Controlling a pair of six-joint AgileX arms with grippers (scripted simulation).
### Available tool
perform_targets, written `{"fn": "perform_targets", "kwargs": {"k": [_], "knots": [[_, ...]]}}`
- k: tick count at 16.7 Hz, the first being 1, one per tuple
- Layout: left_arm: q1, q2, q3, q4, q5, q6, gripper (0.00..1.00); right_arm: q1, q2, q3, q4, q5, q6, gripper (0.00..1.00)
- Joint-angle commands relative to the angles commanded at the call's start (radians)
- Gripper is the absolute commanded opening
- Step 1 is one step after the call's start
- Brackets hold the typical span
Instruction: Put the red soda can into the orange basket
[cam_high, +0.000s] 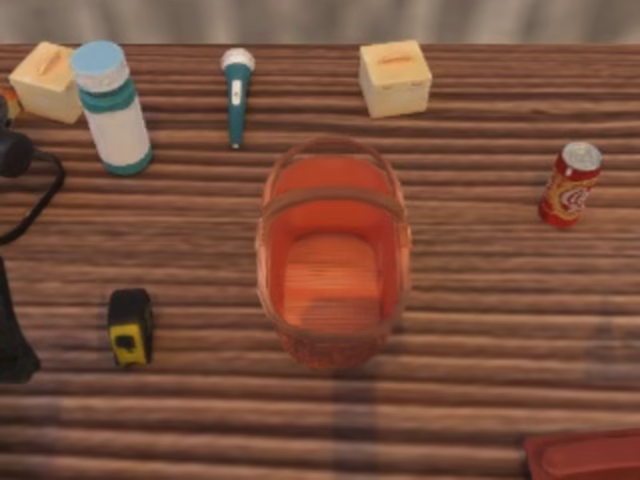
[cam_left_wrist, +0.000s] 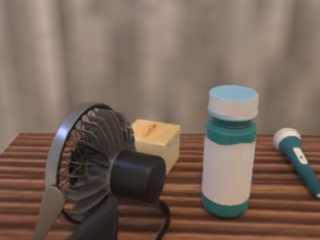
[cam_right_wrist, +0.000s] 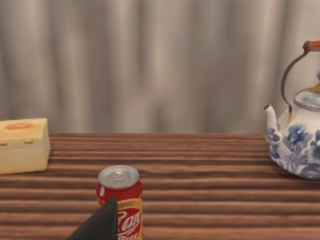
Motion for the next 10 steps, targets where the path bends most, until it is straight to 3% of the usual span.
{"fn": "perform_targets", "kwargs": {"k": [5,10], "knots": [[0.000,0.000,0.000,0.000,0.000,0.000,1.00,0.007,0.061,0.060,-0.043,-0.003,-0.019,1.00],[0.000,0.000,0.000,0.000,0.000,0.000,1.00,0.030,0.371,0.359,-0.243,-0.003,-0.107,1.00]]}}
